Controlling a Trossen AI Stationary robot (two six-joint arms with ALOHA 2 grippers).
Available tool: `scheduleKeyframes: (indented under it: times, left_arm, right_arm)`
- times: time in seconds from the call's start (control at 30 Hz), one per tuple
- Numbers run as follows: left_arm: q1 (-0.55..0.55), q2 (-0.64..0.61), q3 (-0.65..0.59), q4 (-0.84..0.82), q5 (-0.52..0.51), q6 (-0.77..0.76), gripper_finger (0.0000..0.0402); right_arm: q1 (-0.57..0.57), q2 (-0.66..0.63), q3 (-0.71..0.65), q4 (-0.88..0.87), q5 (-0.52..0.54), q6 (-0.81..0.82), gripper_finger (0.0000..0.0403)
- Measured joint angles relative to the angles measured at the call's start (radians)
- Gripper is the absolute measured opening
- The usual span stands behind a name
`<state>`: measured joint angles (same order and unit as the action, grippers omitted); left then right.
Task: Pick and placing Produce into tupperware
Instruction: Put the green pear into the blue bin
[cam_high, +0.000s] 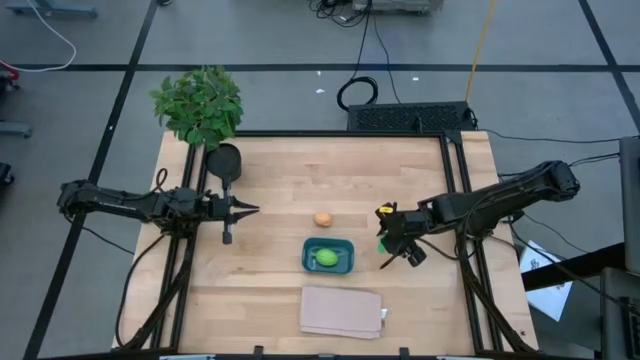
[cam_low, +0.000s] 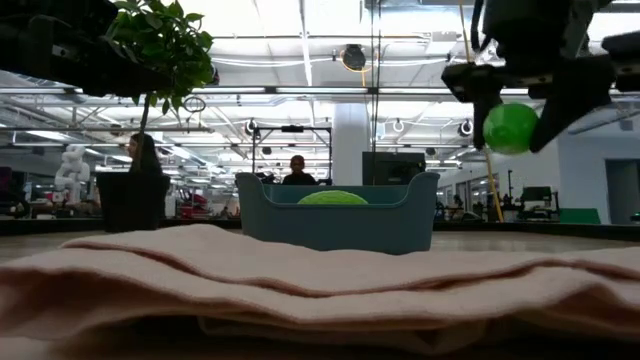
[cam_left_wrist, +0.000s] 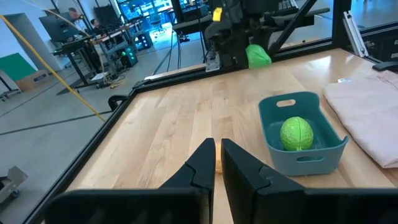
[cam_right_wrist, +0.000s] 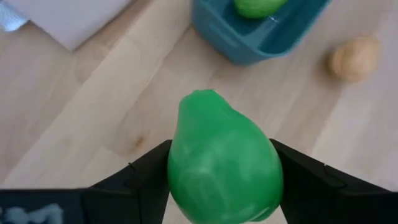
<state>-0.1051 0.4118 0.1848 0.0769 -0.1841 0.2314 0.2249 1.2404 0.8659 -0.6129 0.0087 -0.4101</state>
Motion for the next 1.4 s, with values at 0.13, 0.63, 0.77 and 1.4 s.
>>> scheduleKeyframes:
  times: [0.13,0.63,0.77,1.4]
  left_arm:
    - [0.0,0.0,0.0,0.0,0.0,-0.004,0.0031]
    - [0.0,0.0,0.0,0.001,0.0,-0.023,0.0031]
    - [0.0,0.0,0.0,0.002,0.0,-0.023,0.0031]
    - [0.0,0.0,0.0,0.002,0.0,-0.023,0.0031]
  right_arm:
    - [0.002,0.0,0.037,-0.067,0.04,0.058,0.0232]
    - [0.016,-0.004,0.126,-0.192,-0.014,0.403,0.0232]
    - [0.019,-0.015,0.126,-0.178,-0.013,0.448,0.0232]
    - [-0.094,-0.13,0.126,0.114,-0.047,0.612,0.0231]
